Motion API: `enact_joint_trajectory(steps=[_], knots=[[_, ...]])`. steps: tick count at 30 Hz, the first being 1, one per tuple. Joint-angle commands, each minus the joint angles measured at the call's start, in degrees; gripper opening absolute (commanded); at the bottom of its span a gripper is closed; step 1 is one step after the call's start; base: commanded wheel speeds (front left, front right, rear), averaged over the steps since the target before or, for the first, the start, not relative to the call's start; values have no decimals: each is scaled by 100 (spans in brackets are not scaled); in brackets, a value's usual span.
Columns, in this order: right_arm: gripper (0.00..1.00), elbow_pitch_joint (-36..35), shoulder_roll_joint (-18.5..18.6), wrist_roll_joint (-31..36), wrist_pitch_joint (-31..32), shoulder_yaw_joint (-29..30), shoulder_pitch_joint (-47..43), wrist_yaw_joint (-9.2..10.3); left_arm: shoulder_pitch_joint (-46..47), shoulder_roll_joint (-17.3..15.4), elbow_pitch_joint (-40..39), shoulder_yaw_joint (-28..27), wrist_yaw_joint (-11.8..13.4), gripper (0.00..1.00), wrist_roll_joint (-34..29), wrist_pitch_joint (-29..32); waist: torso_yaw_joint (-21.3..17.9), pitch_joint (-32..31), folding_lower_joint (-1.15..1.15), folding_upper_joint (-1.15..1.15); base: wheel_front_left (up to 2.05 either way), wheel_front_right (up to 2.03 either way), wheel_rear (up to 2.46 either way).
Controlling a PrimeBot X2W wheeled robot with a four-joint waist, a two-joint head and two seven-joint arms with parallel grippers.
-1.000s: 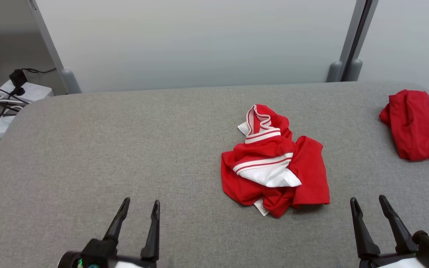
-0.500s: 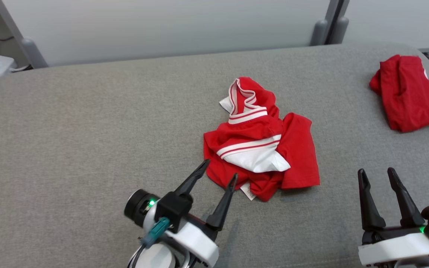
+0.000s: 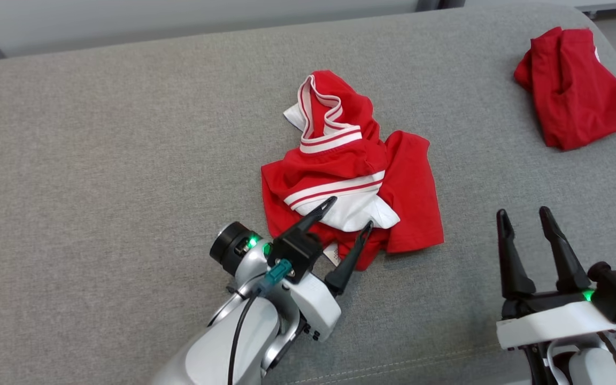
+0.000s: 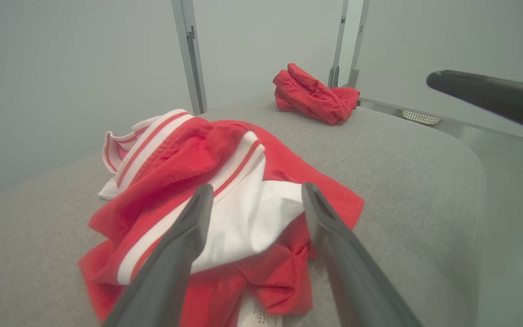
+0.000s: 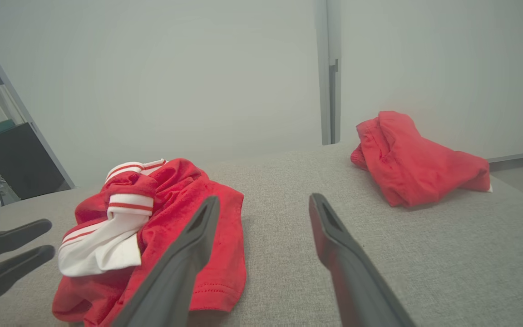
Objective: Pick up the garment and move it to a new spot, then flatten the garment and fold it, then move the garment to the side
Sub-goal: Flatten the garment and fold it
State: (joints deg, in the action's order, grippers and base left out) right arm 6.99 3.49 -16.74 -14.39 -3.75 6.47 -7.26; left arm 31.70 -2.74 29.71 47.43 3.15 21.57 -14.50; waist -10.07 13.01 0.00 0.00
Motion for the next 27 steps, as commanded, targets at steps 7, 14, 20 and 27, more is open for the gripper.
enact_joint_trajectory(steps=[7, 14, 20, 27], knots=[[100, -67, 22, 15, -61, -336, 352, -23, 669, -14, 537, 71, 224, 100, 145, -50, -132, 225, 0, 0, 0, 0, 0], [100, -26, 64, 19, -61, -477, 412, -23, 820, -14, 730, 141, 262, 57, 215, -50, -135, 255, 0, 0, 0, 0, 0], [100, 403, 206, -231, -61, -987, 454, -23, 796, -14, 337, -192, 395, 0, 195, -50, 20, 169, 0, 0, 0, 0, 0], [100, 1156, 413, -350, -61, -1558, 722, -23, 581, -37, -178, -1015, 441, 0, -178, -50, 337, 83, 0, 0, 0, 0, 0]])
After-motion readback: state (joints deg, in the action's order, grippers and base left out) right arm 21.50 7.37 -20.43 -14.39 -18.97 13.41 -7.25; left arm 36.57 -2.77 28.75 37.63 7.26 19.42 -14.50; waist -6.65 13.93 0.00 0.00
